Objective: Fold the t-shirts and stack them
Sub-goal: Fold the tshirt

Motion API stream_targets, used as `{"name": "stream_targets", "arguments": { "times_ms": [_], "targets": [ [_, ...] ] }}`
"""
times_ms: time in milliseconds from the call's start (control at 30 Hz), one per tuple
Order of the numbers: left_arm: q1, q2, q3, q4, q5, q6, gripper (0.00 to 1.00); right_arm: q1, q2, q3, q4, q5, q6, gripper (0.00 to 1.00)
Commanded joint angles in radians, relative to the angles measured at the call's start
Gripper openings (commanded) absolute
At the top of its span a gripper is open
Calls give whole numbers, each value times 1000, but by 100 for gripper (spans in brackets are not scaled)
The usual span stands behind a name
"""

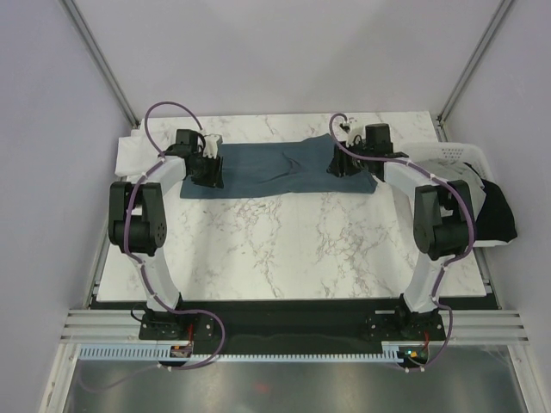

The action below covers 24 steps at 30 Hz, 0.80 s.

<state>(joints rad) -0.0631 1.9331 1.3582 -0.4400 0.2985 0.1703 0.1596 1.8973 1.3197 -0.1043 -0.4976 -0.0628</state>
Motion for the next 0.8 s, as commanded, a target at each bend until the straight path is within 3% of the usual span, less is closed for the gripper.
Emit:
{"name": "stream_targets", "arguments": {
  "times_ms": [0, 433, 567, 600, 767],
  "targets": [
    [3, 18, 24, 9, 11, -9, 49, 9, 11, -56, 41, 17, 60, 52],
    [-10, 89, -5, 9, 11, -9, 49, 9, 169, 7, -9, 85, 115, 51],
    [-38, 35, -106, 9, 11, -9, 49, 9, 195, 53, -26, 93, 112, 51],
    [-46, 20, -129, -59, -153, 89, 49, 8, 203, 65, -32, 103, 110, 51],
    [-87, -106, -278, -74, -145, 100, 47, 9, 273, 182, -92, 113, 103, 51]
  ]
}}
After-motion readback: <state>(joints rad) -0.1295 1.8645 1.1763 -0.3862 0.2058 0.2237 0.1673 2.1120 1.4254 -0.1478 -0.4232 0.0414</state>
